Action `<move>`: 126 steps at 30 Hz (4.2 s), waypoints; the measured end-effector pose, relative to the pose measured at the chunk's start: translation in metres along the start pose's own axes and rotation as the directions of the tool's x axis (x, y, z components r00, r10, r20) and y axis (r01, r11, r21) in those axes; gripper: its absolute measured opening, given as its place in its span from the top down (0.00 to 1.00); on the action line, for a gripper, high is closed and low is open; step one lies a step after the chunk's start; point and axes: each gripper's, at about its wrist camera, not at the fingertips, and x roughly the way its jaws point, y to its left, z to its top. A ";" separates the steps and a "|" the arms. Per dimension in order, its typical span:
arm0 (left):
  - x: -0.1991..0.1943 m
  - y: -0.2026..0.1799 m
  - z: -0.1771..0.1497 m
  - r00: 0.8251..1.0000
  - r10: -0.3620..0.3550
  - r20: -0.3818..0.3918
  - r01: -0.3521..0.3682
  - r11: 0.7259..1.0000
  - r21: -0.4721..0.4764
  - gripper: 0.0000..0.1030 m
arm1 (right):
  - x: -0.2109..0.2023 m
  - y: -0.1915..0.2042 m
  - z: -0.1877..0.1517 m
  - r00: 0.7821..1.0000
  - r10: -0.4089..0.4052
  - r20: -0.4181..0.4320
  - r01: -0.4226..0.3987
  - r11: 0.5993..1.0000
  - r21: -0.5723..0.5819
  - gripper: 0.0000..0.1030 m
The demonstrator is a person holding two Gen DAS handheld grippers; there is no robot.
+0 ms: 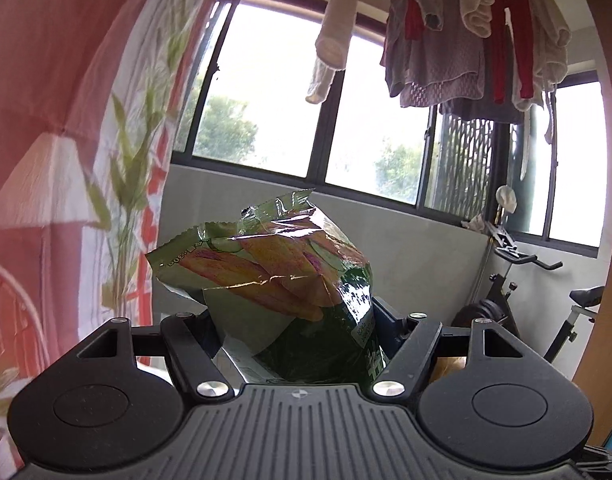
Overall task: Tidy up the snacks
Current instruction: 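Lift both bags and carry them toward the lined box, then open both tools to drop the green and yellow bags into the box, then move both tools back to the snack pile on the table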
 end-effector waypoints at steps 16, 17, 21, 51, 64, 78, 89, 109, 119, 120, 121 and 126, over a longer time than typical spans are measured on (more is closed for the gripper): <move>0.150 -0.041 -0.017 0.986 0.129 -0.107 -0.119 0.988 0.094 0.27 | 0.021 -0.008 0.069 0.994 -0.049 0.099 0.059 0.992 -0.109 0.18; 0.154 -0.039 -0.020 0.984 0.130 -0.122 -0.118 0.988 0.102 0.27 | 0.028 -0.008 0.075 0.994 -0.050 0.100 0.062 0.991 -0.122 0.18; 0.164 -0.033 -0.033 0.973 0.157 -0.171 -0.137 0.983 0.123 0.26 | 0.072 0.001 0.098 0.996 -0.037 0.085 0.055 0.975 -0.215 0.18; 0.157 0.000 0.007 0.980 0.022 -0.200 -0.006 0.997 0.080 0.83 | 0.172 0.013 0.113 0.982 -0.056 -0.183 0.024 0.985 -0.171 0.14; 0.232 -0.008 -0.032 0.817 0.013 -0.577 0.045 0.995 0.087 0.83 | 0.160 -0.001 0.116 0.984 -0.019 -0.176 -0.005 0.991 -0.136 0.14; 0.166 0.005 -0.016 0.886 -0.019 -0.463 0.059 0.996 0.073 0.51 | 0.130 0.007 0.112 0.989 -0.001 -0.146 -0.022 0.988 -0.155 0.14; 0.084 0.005 -0.006 0.941 -0.005 -0.338 0.042 0.994 0.102 0.35 | 0.070 0.012 0.079 0.997 0.074 -0.034 -0.079 0.976 -0.203 0.00; 0.016 -0.034 -0.164 0.825 -0.059 -0.563 0.108 0.993 0.054 0.32 | 0.038 -0.003 -0.054 0.982 -0.105 -0.154 0.088 0.990 -0.112 0.00; 0.000 -0.038 -0.205 0.747 -0.075 -0.661 0.122 0.992 0.024 0.32 | 0.039 -0.005 -0.084 0.959 -0.081 -0.273 0.036 0.985 -0.166 0.02; -0.001 -0.039 -0.207 0.741 -0.077 -0.667 0.127 0.992 0.027 0.32 | 0.040 -0.001 -0.086 0.956 -0.087 -0.281 0.036 0.982 -0.183 0.04; -0.002 -0.042 -0.209 0.737 -0.078 -0.671 0.131 0.991 0.030 0.32 | 0.040 0.001 -0.087 0.954 -0.083 -0.289 0.026 0.981 -0.194 0.07; -0.005 -0.042 -0.214 0.730 -0.081 -0.679 0.133 0.991 0.025 0.32 | 0.039 0.009 -0.094 0.940 -0.030 -0.340 -0.041 0.979 -0.198 0.16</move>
